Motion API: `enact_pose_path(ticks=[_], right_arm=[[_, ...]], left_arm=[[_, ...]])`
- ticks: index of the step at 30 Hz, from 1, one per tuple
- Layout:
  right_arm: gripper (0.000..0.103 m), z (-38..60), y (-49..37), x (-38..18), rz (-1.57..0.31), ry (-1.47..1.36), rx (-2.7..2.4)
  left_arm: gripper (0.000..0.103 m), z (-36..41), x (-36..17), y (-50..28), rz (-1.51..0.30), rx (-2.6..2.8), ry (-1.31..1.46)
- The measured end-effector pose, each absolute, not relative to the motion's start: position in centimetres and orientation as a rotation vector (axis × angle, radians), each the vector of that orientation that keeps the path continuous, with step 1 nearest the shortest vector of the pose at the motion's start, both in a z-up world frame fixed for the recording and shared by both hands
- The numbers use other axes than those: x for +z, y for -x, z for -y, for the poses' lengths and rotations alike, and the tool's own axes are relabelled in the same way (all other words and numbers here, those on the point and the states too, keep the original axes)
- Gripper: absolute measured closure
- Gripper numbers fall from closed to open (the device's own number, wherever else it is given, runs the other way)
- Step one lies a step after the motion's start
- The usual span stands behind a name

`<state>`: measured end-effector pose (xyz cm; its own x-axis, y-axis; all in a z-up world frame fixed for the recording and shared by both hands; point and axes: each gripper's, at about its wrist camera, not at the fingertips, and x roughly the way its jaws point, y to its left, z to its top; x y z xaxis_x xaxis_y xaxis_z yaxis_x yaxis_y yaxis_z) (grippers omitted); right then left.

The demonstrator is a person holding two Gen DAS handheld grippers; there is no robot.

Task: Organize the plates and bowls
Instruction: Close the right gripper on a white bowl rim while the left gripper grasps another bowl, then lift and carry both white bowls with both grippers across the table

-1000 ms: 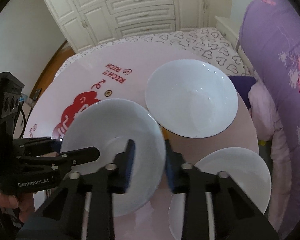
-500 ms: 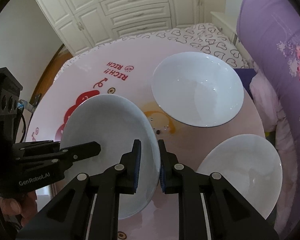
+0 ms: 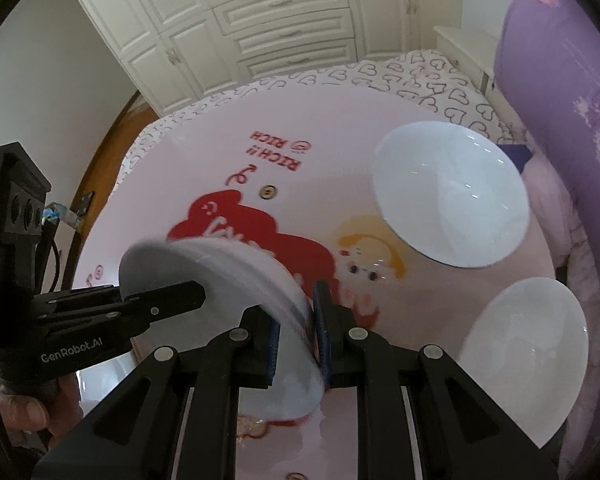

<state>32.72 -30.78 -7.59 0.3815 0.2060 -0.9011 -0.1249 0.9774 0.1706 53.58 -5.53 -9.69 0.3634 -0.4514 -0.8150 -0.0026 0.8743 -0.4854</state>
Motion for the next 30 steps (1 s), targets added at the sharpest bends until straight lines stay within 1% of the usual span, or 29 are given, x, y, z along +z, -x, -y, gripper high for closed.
enact_pose_path(ticks=[16, 25, 30], right_arm=[[0.087, 22.2, -37.6, -5.5, -1.175, -0.102, 0.337], [0.087, 15.6, -40.6, -6.8, -1.249, -0.094, 0.435], [0.087, 13.6, -41.8, -8.1, -1.296, -0.076, 0.453]], left_arm=[[0.093, -5.3, -5.4, -53.2, -1.112, -0.217, 0.523], [0.092, -12.3, -3.9, -52.6, -1.133, -0.121, 0.544], [0.092, -13.7, -4.3, -53.1, -1.164, -0.099, 0.559]])
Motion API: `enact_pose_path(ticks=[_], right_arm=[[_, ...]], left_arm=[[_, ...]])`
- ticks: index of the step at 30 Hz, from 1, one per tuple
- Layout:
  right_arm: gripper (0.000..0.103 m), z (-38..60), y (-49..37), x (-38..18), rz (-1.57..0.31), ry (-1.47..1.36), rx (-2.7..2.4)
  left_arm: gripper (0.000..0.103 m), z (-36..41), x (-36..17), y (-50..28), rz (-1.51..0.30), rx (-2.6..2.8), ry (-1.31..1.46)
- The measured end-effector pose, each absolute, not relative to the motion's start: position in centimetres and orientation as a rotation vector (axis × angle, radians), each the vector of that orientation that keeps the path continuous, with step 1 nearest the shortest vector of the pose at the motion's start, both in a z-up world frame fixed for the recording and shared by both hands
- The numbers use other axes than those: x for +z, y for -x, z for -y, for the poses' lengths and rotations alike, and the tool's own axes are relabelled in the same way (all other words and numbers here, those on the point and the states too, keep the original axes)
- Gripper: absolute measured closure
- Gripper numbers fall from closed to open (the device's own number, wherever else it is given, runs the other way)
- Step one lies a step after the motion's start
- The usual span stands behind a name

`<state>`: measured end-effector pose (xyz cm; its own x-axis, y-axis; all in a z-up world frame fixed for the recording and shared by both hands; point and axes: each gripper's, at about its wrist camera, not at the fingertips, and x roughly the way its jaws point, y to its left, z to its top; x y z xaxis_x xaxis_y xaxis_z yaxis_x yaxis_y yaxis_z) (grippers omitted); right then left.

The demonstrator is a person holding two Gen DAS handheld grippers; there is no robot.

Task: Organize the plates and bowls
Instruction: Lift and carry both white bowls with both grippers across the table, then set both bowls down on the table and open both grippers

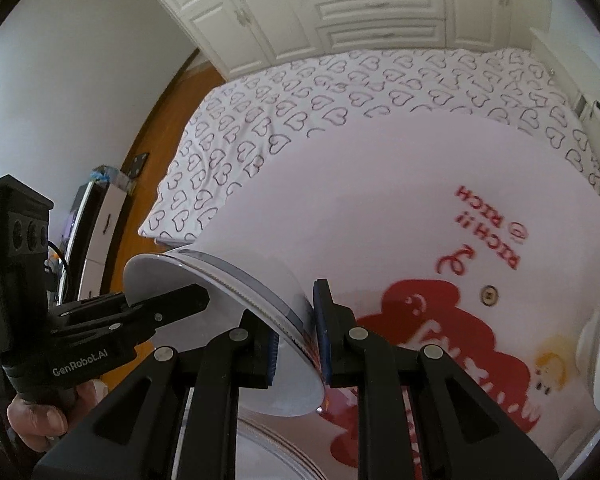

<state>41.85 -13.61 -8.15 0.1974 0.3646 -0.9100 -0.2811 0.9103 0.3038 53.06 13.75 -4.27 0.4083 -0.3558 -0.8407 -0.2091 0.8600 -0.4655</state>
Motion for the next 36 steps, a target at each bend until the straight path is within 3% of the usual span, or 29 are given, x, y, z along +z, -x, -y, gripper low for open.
enact_pose_path(ticks=[9, 15, 18, 19, 21, 23, 27, 31, 36], right_arm=[[0.087, 13.1, -43.7, -11.1, -1.345, -0.109, 0.427], [0.079, 13.0, -44.1, -11.3, -1.331, -0.118, 0.413], [0.061, 13.1, -44.1, -11.5, -1.322, -0.12, 0.408], [0.059, 13.2, -44.0, -11.6, -1.316, -0.122, 0.404], [0.055, 13.5, -43.9, -11.7, -1.306, -0.136, 0.401], [0.041, 13.9, -43.9, -11.6, -1.289, -0.158, 0.394], [0.0, 14.6, -44.0, -11.1, -1.24, -0.202, 0.388], [0.0, 15.6, -43.7, -10.2, -1.194, -0.244, 0.373], [0.0, 17.1, -42.9, -9.0, -1.156, -0.274, 0.348]], left_arm=[[0.095, -12.6, -5.7, -56.7, -1.212, -0.085, 0.535], [0.09, -11.5, -6.0, -58.3, -1.215, -0.075, 0.489], [0.072, -11.2, -6.4, -58.6, -1.21, -0.058, 0.466], [0.062, -11.1, -6.5, -58.7, -1.212, -0.05, 0.461], [0.054, -10.8, -6.8, -58.6, -1.213, -0.057, 0.454], [0.039, -10.5, -6.9, -58.4, -1.218, -0.054, 0.435], [0.018, -10.5, -6.8, -57.8, -1.191, -0.057, 0.437], [0.003, -11.1, -5.9, -56.4, -1.131, -0.005, 0.419], [0.002, -10.8, -4.2, -53.6, -1.054, 0.03, 0.427]])
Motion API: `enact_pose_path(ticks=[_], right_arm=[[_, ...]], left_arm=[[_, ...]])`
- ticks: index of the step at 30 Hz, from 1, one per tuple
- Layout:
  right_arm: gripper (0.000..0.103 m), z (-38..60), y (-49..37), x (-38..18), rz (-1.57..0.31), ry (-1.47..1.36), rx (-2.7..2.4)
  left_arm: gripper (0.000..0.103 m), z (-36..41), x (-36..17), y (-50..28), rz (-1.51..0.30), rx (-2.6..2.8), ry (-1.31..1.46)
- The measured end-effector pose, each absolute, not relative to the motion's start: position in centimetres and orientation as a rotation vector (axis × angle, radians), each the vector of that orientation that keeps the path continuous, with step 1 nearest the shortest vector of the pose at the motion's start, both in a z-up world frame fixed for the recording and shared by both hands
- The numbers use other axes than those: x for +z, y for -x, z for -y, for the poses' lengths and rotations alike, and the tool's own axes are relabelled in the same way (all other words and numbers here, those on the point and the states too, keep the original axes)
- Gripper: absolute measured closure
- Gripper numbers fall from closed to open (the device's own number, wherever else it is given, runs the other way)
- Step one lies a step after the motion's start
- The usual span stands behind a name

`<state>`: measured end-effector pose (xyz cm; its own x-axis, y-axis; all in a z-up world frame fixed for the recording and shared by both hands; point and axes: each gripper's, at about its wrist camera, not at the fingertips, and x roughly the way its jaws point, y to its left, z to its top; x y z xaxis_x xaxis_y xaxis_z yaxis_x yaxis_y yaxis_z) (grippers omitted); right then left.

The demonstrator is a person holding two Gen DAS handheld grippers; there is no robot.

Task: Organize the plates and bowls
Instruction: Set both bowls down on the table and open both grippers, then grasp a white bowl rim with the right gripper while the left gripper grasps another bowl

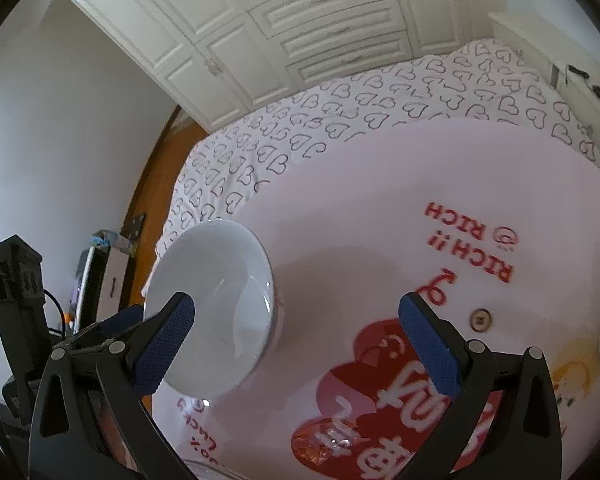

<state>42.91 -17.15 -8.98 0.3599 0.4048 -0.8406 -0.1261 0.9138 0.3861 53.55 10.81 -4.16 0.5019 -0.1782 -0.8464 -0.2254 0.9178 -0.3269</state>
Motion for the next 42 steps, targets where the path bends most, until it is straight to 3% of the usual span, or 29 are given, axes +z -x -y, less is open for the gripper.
enact_pose_path(ticks=[14, 26, 42], right_arm=[[0.0, 25.3, -35.5, -2.1, -0.992, -0.31, 0.253], [0.0, 36.1, -27.4, 1.5, -0.903, -0.326, 0.067], [0.0, 46.7, -21.4, -2.3, -0.964, -0.37, -0.173]], left_arm=[[0.001, -6.0, 1.3, -44.4, -0.946, -0.131, 0.434], [0.001, 0.9, 1.4, -42.7, -0.945, -0.255, 0.363], [0.001, 14.1, -1.3, -45.5, -1.016, -0.393, 0.247]])
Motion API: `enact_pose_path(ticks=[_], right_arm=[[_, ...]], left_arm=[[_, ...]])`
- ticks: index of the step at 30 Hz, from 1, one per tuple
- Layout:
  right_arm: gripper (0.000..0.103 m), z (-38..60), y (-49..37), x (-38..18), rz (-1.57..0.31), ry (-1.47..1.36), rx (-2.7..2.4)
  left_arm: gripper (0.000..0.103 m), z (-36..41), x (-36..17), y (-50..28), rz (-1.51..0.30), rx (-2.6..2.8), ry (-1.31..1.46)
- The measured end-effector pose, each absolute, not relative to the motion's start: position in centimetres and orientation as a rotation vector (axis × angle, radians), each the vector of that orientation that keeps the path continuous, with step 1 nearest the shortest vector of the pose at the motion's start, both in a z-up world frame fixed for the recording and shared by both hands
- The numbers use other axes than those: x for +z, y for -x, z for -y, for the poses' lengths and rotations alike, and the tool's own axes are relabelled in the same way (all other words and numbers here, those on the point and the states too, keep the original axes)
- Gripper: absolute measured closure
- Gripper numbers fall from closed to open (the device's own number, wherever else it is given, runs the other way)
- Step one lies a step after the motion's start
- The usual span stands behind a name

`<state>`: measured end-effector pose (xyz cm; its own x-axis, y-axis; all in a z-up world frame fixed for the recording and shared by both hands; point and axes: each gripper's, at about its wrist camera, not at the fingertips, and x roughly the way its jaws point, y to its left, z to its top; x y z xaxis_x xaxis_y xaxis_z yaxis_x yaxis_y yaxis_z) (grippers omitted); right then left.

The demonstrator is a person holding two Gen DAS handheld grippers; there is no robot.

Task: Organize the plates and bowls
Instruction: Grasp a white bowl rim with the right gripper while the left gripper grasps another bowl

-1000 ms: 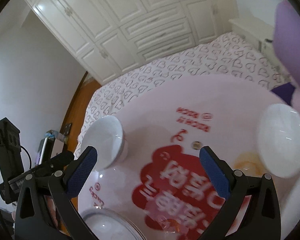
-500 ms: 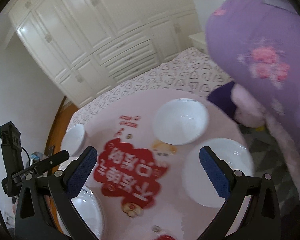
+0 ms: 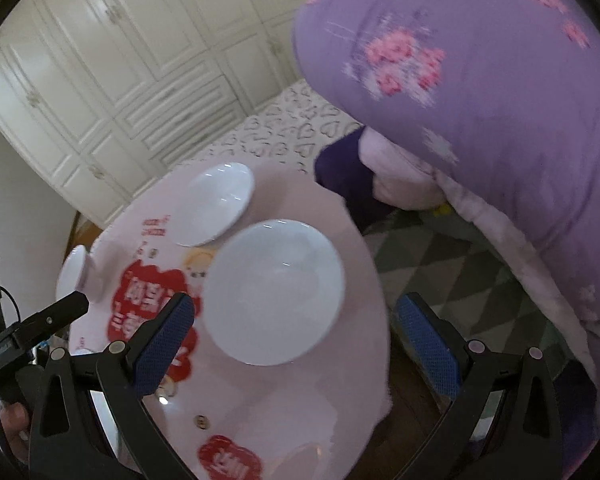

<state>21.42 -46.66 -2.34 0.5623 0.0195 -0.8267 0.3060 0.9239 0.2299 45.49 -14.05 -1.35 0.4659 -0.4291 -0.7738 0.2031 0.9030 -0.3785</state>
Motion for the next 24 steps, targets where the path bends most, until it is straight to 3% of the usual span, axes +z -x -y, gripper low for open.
enact_pose_path(ticks=[14, 20, 24], right_arm=[[0.001, 49.3, -21.8, -6.2, -1.023, -0.418, -0.187], [0.007, 49.8, -22.2, -7.2, -1.043, -0.444, -0.179], [0.02, 50.1, -22.6, -8.1, -1.064, -0.465, -0.176]], left_arm=[[0.003, 22.5, -8.9, -49.6, -1.152, -0.378, 0.182], [0.005, 24.9, -10.5, -50.9, -1.194, -0.411, 0.19], [0.01, 26.4, -11.2, -51.5, -1.209, -0.432, 0.189]])
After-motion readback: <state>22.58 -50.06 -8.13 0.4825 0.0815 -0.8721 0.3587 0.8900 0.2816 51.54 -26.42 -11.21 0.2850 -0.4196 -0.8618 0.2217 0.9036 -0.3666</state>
